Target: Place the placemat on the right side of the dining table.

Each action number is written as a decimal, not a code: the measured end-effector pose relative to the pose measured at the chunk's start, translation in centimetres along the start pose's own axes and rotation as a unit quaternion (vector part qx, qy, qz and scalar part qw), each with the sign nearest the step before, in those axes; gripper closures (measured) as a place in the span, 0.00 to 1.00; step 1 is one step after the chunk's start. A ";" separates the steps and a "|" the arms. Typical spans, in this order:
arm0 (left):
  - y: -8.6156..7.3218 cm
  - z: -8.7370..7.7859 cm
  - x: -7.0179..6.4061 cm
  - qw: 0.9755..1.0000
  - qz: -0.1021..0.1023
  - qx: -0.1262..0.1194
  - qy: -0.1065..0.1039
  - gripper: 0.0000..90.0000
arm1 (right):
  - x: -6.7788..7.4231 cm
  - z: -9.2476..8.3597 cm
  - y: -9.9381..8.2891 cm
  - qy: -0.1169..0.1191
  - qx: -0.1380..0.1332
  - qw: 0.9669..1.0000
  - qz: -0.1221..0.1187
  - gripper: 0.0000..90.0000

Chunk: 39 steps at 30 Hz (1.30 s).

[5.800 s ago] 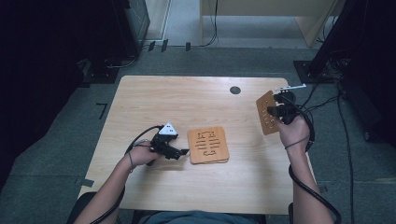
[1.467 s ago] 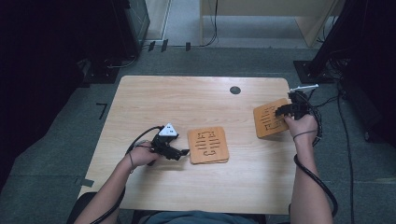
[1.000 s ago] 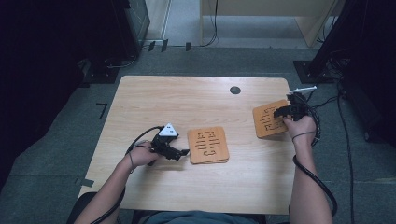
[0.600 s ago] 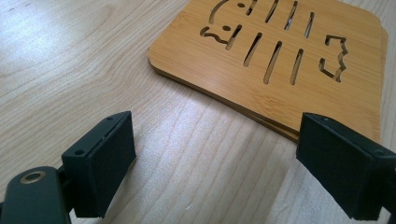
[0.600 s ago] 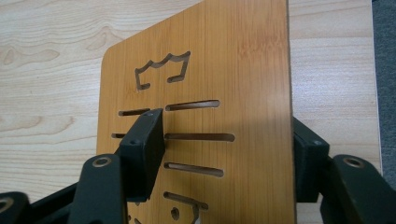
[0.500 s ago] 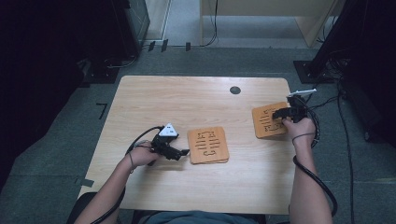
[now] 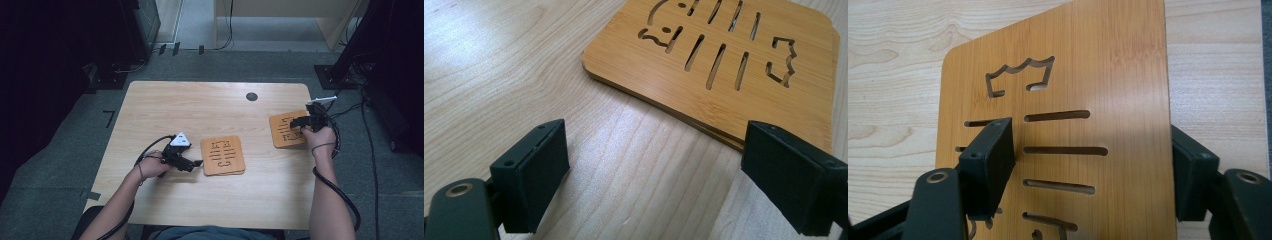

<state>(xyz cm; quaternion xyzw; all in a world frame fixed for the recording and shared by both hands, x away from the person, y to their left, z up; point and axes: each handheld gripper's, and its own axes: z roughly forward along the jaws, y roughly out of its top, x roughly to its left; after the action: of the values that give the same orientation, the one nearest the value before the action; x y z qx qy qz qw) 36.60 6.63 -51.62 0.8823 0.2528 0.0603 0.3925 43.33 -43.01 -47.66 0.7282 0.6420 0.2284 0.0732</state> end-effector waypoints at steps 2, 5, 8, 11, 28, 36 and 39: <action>0.0 0.0 0.0 1.000 0.001 -0.001 0.000 0.12 | 0.0 0.2 0.0 0.003 0.002 1.000 0.002 0.33; 0.0 0.0 0.0 1.000 0.001 -0.001 0.000 0.12 | -0.1 0.3 0.0 0.003 0.003 1.000 0.001 0.32; 0.0 0.0 0.0 1.000 0.002 -0.001 0.001 0.12 | -0.1 0.5 -0.1 0.001 0.002 1.000 0.001 0.30; 0.0 0.0 0.0 1.000 0.002 -0.001 0.001 0.12 | -0.2 0.8 -0.1 0.003 0.005 1.000 0.003 0.29; 0.0 0.1 -0.1 1.000 0.002 -0.002 0.002 0.12 | -0.1 1.3 -0.3 -0.027 -0.001 0.999 -0.021 0.30; 0.0 0.1 -0.1 1.000 0.003 -0.002 0.002 0.12 | 0.0 1.4 -0.3 -0.028 0.000 0.999 -0.026 0.29; 0.0 0.1 -0.1 1.000 0.003 -0.002 0.001 0.12 | 0.1 1.4 -0.3 -0.028 0.001 0.999 -0.027 0.28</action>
<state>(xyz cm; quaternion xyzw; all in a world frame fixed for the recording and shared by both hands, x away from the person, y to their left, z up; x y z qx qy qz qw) 36.54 6.55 -51.68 0.8822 0.2509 0.0627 0.3934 43.64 -42.59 -49.03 0.7169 0.6592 0.2052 0.0969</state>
